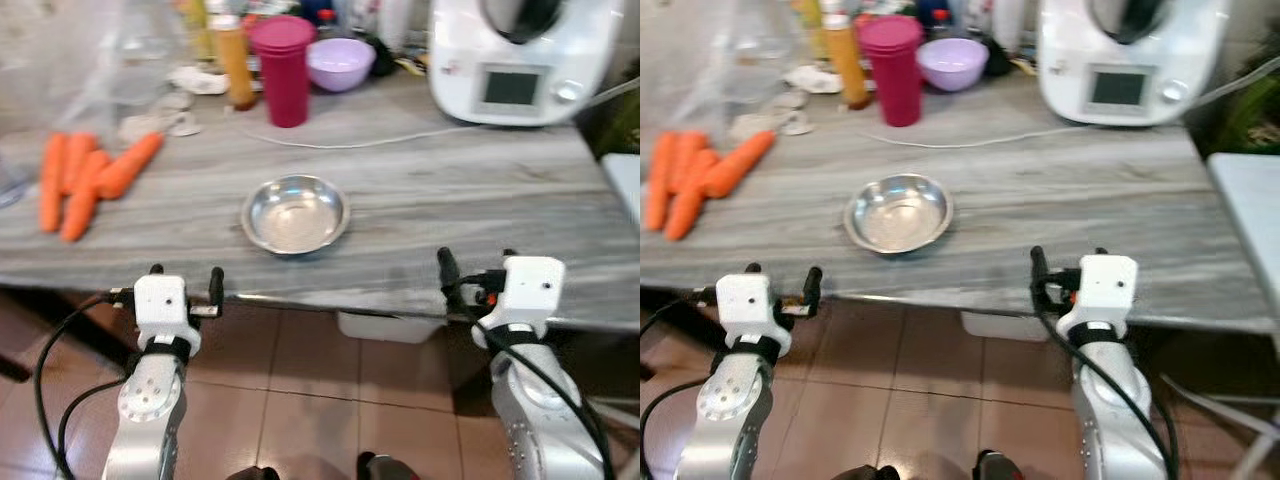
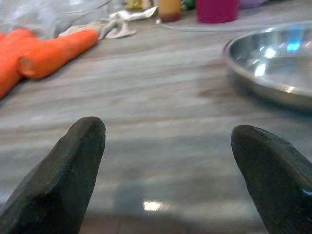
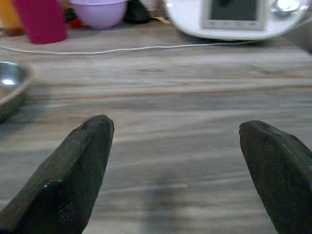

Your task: Setting the table

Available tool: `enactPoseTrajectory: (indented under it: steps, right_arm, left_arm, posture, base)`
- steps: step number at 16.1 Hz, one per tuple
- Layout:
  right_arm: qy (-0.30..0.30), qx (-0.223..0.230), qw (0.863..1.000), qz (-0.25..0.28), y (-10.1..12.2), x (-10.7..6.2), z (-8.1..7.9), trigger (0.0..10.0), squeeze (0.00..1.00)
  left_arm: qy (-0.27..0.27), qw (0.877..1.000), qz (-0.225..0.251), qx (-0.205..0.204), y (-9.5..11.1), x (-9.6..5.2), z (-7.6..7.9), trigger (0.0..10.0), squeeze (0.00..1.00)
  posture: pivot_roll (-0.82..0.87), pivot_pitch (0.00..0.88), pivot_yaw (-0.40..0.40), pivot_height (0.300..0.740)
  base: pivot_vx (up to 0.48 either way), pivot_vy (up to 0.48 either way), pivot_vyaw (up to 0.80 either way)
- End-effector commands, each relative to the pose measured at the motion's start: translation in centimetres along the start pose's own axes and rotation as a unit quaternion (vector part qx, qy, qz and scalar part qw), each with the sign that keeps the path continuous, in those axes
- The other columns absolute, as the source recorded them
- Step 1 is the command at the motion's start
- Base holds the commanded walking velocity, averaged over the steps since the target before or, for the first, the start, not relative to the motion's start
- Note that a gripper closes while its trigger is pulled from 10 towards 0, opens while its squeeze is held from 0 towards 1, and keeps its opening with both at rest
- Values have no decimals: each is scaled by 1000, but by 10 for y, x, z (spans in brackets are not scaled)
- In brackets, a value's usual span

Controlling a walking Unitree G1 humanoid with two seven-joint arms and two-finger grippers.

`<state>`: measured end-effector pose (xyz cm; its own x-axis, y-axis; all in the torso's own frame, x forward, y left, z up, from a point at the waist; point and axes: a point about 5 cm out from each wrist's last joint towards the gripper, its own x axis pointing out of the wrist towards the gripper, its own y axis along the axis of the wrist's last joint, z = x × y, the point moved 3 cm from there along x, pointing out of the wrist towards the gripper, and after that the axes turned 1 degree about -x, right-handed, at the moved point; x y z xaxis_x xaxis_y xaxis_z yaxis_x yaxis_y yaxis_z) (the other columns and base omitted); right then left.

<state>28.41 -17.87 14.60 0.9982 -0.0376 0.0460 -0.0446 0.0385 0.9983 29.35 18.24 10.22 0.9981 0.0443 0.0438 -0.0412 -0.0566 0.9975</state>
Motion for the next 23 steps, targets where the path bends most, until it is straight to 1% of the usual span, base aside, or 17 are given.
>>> enactPoseTrajectory:
  steps: [1,4,5,6,7,8,10,11,13,15,17,19,20,21,22,23]
  right_arm:
    - [10,10,1000,5,4,1,-4,10000,0]
    - [2,-6,1000,-1,2,3,-3,10000,0]
    - [-10,-22,1000,6,4,4,-3,10000,0]
    - [-15,-28,999,7,4,4,-3,10000,0]
    - [-8,-28,1000,2,3,5,-4,10000,0]
    - [8,-8,1000,4,3,4,-7,10000,0]
    - [18,-1,1000,8,5,4,-9,10000,0]
    - [15,-14,1000,0,2,5,-9,10000,0]
    - [19,-19,1000,5,3,6,-11,10000,0]
    - [2,-34,999,3,1,8,-9,10000,0]
    - [13,-23,1000,13,2,9,-11,10000,0]
    - [-8,-51,999,17,1,9,-6,10000,0]
    - [23,-26,999,15,1,7,-12,10000,0]
    - [31,-1,1000,5,-2,5,-15,10000,0]
    - [42,10,999,10,-1,4,-17,10000,0]
    - [35,0,999,18,1,4,-15,10000,0]
  left_arm:
    - [15,1000,-16,7,-6,-2,-8,10000,0]
    - [13,1000,-19,5,-6,-2,-8,10000,0]
    - [15,1000,-19,6,-6,-2,-9,10000,0]
    - [16,1000,-19,7,-5,-2,-9,10000,0]
    - [18,1000,-20,7,-5,-1,-10,10000,0]
    - [19,1000,-21,10,-6,-1,-10,10000,0]
    - [20,1000,-22,10,-6,-1,-10,10000,0]
    - [19,999,-23,10,-7,-2,-10,10000,0]
    - [18,1000,-23,10,-7,-1,-10,10000,0]
    - [18,1000,-22,11,-6,0,-10,10000,0]
    - [17,1000,-22,13,-6,0,-10,10000,0]
    - [15,1000,-23,14,-6,0,-10,10000,0]
    - [13,1000,-23,15,-6,0,-9,10000,0]
    - [11,1000,-23,16,-6,1,-9,10000,0]
    - [10,1000,-22,16,-6,1,-8,10000,0]
    - [8,1000,-22,16,-5,2,-7,10000,0]
  posture:
    - [-138,145,51,740]
    - [-136,146,50,740]
    - [-136,146,49,740]
    - [-135,147,48,740]
    - [-135,147,47,740]
    - [-133,145,47,740]
    - [-133,145,45,740]
    - [-133,143,45,740]
    - [-132,141,45,740]
    - [-130,139,46,740]
    - [-129,138,49,740]
    - [-129,140,52,740]
    - [-130,141,53,740]
    - [-130,141,55,740]
    - [-130,140,57,740]
    - [-130,140,58,740]
  base:
    - [0,0,0]
    - [-254,0,0]
    - [-259,0,0]
    - [-274,0,0]
    - [-285,0,0]
    - [-326,0,0]
    - [-324,0,0]
    - [-330,0,0]
    - [-330,0,0]
    - [-330,0,0]
    - [-330,0,0]
    - [-330,0,0]
    - [-330,0,0]
    - [-334,0,0]
    - [-326,0,0]
    - [-330,0,0]
